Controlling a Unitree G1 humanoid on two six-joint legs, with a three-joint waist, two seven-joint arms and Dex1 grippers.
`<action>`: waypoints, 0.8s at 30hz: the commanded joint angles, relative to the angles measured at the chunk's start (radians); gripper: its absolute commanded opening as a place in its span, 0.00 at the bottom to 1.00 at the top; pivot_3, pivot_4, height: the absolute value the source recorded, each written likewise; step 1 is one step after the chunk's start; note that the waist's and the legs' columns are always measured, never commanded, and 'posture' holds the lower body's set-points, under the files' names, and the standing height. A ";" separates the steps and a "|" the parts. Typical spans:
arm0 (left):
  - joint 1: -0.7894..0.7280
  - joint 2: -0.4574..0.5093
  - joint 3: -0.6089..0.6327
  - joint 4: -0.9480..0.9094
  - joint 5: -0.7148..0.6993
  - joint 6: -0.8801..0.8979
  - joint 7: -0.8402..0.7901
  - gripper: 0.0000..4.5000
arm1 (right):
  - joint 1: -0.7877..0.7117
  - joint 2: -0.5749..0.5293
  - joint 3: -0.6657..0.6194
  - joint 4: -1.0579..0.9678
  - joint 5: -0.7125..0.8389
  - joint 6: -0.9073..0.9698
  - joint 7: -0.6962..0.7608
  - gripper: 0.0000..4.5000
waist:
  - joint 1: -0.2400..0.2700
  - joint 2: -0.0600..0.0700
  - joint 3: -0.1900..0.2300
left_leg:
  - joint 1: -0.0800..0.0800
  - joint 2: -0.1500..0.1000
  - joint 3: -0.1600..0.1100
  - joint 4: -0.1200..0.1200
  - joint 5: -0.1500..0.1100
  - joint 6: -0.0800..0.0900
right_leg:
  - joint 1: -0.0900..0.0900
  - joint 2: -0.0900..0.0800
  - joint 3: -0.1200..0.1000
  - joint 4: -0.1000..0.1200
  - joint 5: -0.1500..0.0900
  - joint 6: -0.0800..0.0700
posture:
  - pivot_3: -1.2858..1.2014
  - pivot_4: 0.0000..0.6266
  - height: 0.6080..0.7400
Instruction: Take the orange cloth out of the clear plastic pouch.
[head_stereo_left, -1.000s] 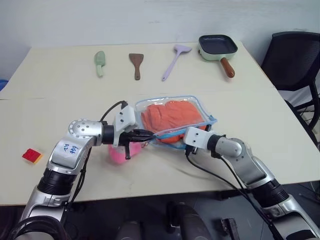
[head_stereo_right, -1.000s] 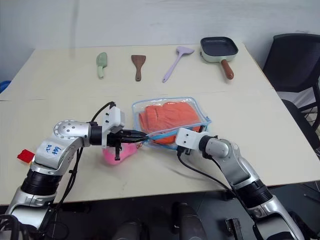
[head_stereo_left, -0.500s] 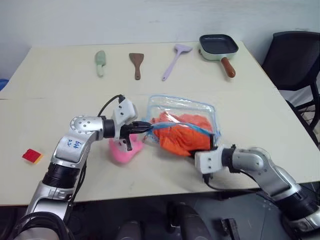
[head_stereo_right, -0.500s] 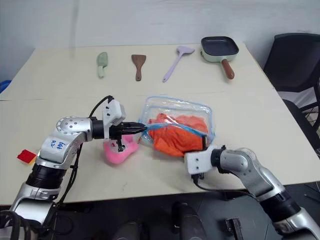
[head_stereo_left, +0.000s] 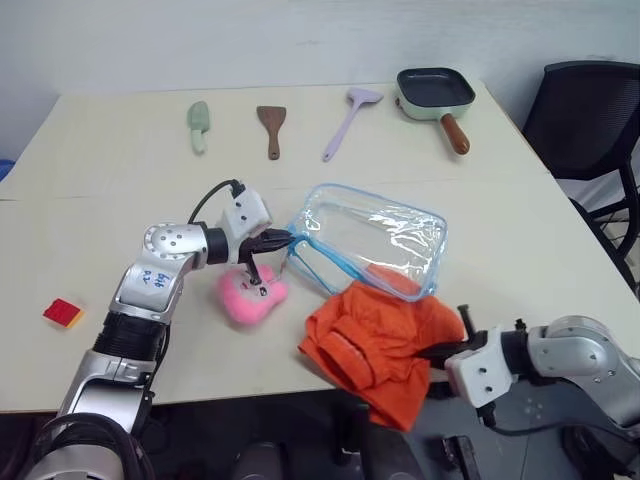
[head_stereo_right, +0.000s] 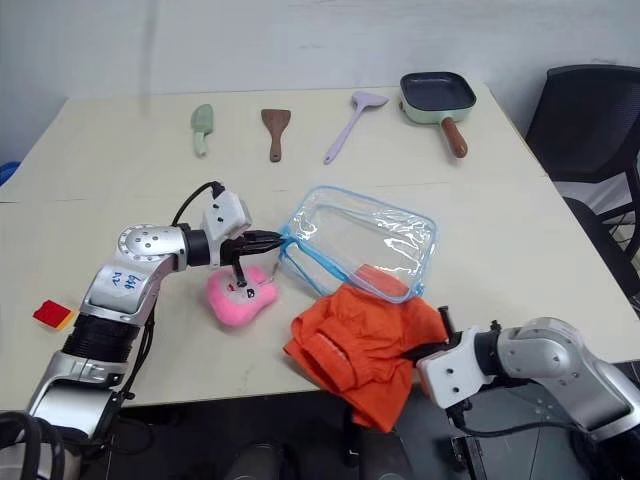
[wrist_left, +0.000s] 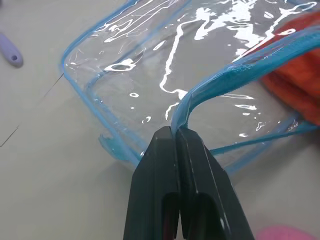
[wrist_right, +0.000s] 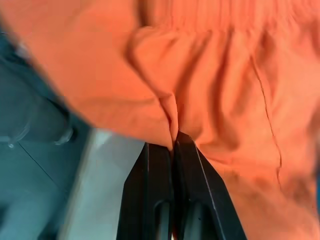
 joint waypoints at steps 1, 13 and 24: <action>0.005 0.052 0.043 -0.022 0.004 -0.013 -0.019 0.00 | 0.023 -0.069 -0.119 0.182 -0.034 -0.052 -0.036 0.00 | 0.000 0.000 0.000 | 0.000 0.000 0.000 0.000 0.000 0.000 | 0.000 0.000 0.000 0.000 0.000 0.000 | 0.52 0.24 1.00; 0.132 0.133 0.032 -0.284 -0.117 0.022 -0.204 0.00 | -0.142 0.095 -0.268 0.508 0.172 0.224 -0.184 0.00 | -0.008 0.000 0.000 | 0.001 0.002 0.002 -0.001 0.000 0.000 | -0.001 0.000 0.004 0.001 0.000 0.000 | 0.52 0.24 1.00; 0.186 0.136 -0.028 -0.321 -0.048 -0.044 -0.224 0.00 | -0.215 0.382 -0.363 0.247 0.246 0.821 -0.551 0.00 | -0.023 0.005 0.001 | 0.001 0.003 0.000 -0.003 0.002 -0.002 | -0.003 0.001 0.008 0.002 0.000 0.000 | 0.52 0.24 1.00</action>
